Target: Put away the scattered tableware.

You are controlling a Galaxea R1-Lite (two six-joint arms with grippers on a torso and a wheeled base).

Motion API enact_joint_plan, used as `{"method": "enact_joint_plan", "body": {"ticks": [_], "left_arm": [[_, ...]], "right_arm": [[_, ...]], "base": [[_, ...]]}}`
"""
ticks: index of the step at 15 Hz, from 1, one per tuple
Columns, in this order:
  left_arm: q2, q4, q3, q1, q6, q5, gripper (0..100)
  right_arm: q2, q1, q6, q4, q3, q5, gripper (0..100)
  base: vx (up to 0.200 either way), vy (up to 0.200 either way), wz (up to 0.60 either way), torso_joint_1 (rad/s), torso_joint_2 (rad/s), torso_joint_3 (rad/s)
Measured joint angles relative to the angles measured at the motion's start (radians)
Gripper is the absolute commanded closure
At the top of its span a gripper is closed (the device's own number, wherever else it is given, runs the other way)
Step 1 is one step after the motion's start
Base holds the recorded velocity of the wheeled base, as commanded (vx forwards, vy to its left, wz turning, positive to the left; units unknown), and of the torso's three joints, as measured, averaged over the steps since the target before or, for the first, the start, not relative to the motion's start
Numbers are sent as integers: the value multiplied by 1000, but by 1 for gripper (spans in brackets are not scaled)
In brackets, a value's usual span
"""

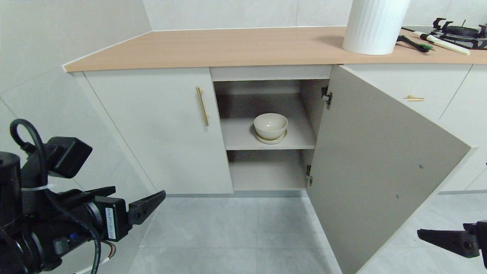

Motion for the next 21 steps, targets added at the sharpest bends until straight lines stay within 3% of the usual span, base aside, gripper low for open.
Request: {"method": "enact_joint_plan", "body": {"ticks": [5,10,13,17,21], "left_arm": [[1,0,1,1,0,-2,0],[1,0,0,1,-1,-1,0],[2,0,0,1,-1,-2,0],[2,0,0,1,-1,-1,0],[2,0,0,1,-1,-1,0]], "right_arm": [[13,-263,-49,53,-90,1,0],[66,-517,-131,19,-127,12,0],[124,-555,-109,-92,-113,23,0],[227,-533,-3,-310,-37,21,0],[276,-485,68,-338,-17,24,0]], "base": [[0,0,0,0,0,0],[0,0,0,0,0,0],[0,0,0,0,0,0],[0,0,0,0,0,0],[0,0,0,0,0,0]]}}
